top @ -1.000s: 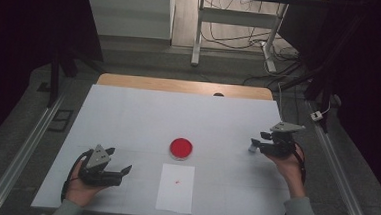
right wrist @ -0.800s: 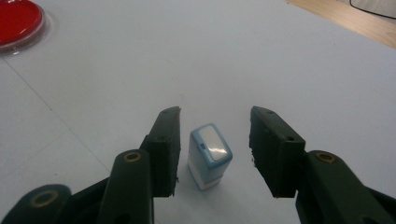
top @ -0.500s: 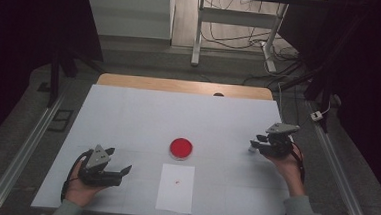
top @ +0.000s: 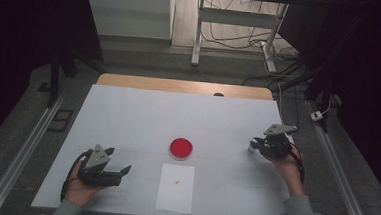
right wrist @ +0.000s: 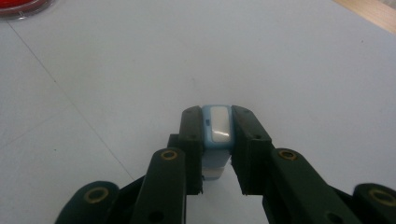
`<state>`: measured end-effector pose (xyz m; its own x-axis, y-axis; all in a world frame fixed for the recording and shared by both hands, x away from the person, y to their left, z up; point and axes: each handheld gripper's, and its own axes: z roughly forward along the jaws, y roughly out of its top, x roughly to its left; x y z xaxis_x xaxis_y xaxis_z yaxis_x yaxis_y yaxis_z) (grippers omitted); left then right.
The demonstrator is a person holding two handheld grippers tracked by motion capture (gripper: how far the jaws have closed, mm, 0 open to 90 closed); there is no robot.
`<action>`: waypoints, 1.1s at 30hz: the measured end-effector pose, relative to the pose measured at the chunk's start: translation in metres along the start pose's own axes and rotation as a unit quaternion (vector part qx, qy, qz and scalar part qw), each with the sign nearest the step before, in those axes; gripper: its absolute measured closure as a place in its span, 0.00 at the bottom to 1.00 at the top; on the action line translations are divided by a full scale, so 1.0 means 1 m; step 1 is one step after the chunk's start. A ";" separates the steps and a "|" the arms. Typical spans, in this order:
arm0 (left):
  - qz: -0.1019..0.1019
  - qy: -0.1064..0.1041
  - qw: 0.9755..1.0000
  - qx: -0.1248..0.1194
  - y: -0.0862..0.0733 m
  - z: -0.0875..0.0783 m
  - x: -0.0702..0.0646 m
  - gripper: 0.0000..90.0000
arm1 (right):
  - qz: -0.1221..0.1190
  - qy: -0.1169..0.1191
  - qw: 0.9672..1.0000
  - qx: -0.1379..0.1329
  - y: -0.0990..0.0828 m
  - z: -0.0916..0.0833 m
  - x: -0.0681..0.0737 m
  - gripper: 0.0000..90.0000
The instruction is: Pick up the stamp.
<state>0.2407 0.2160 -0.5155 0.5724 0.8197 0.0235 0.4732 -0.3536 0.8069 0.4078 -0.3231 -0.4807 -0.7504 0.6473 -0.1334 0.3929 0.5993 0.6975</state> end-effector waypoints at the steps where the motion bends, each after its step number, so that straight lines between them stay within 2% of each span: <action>1: 0.000 0.000 1.000 0.000 0.000 0.000 0.000 0.17 | -0.002 -0.002 1.000 0.001 0.001 0.000 0.001 0.83; 7: 0.000 0.001 1.000 0.001 0.000 0.000 0.000 0.17 | 0.001 -0.004 1.000 -0.005 0.000 -0.002 0.000 0.83; 15: -0.001 0.001 1.000 0.000 -0.001 0.000 0.001 0.17 | 0.024 -0.008 0.999 -0.033 0.001 -0.007 0.001 0.83; 20: -0.003 0.002 1.000 0.000 -0.002 0.000 0.001 0.17 | 0.051 -0.011 0.997 -0.057 0.003 -0.014 0.001 0.83; 33: -0.001 0.002 1.000 0.003 -0.002 0.002 0.000 0.17 | 0.079 -0.011 0.992 -0.093 0.004 -0.020 0.011 0.83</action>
<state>0.2409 0.2162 -0.5184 0.5685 0.8223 0.0236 0.4786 -0.3540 0.8035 0.3907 -0.3234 -0.4649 -0.6741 0.7382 -0.0260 0.3982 0.3929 0.8289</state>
